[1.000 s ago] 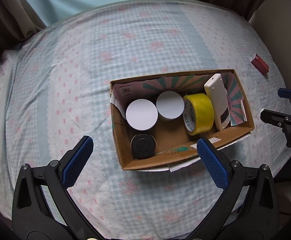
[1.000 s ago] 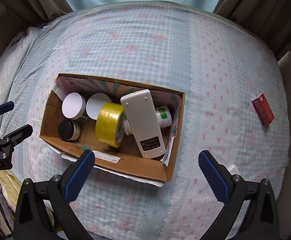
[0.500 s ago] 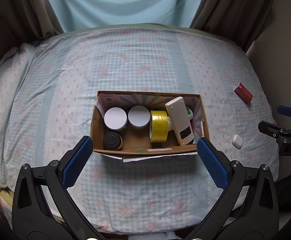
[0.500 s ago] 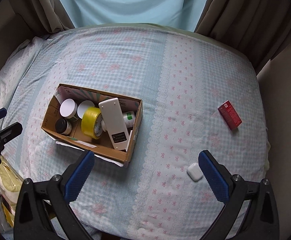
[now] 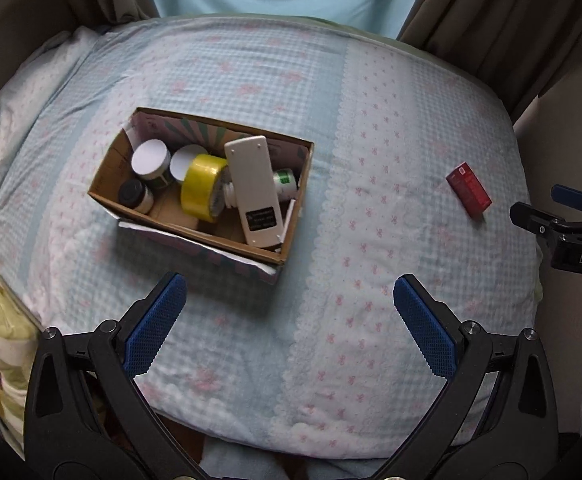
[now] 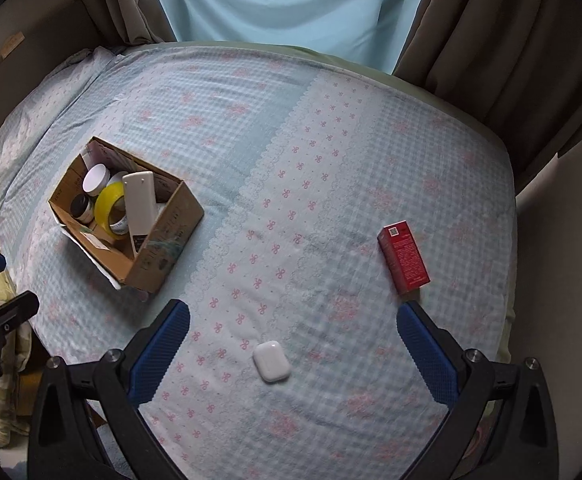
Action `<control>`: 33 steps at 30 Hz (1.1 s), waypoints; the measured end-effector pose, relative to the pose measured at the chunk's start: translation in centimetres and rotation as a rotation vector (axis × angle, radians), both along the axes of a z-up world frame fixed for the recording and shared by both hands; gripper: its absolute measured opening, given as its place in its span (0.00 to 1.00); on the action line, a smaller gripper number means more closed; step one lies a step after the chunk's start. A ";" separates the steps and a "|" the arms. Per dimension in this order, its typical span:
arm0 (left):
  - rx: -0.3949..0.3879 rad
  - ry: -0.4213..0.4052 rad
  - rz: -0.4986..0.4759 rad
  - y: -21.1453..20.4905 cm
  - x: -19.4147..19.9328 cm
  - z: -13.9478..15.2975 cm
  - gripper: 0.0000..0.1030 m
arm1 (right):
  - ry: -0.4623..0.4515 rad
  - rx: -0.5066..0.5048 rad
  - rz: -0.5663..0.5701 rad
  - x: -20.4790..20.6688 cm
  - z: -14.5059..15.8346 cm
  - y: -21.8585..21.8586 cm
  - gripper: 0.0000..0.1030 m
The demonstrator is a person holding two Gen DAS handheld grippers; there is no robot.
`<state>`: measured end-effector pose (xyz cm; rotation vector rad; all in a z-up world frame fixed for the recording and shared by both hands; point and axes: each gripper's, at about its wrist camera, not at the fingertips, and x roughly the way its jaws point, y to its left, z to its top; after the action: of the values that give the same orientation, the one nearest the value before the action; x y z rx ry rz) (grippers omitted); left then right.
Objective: Organize rigid objects
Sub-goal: 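Move both tools away from the box toward the earbud case and red box, then grasp the white earbud case with the left tool while the right tool grasps the red box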
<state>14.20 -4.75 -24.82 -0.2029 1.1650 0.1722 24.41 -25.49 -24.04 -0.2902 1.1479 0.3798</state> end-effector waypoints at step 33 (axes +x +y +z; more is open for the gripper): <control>-0.218 0.351 0.459 -18.5 6.4 -26.7 0.93 | 0.305 -0.218 0.144 17.4 -21.3 -10.6 0.95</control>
<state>20.61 -23.23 -51.49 -0.6538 1.4740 0.5006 41.86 -36.11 -45.30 -0.5207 1.4762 0.4359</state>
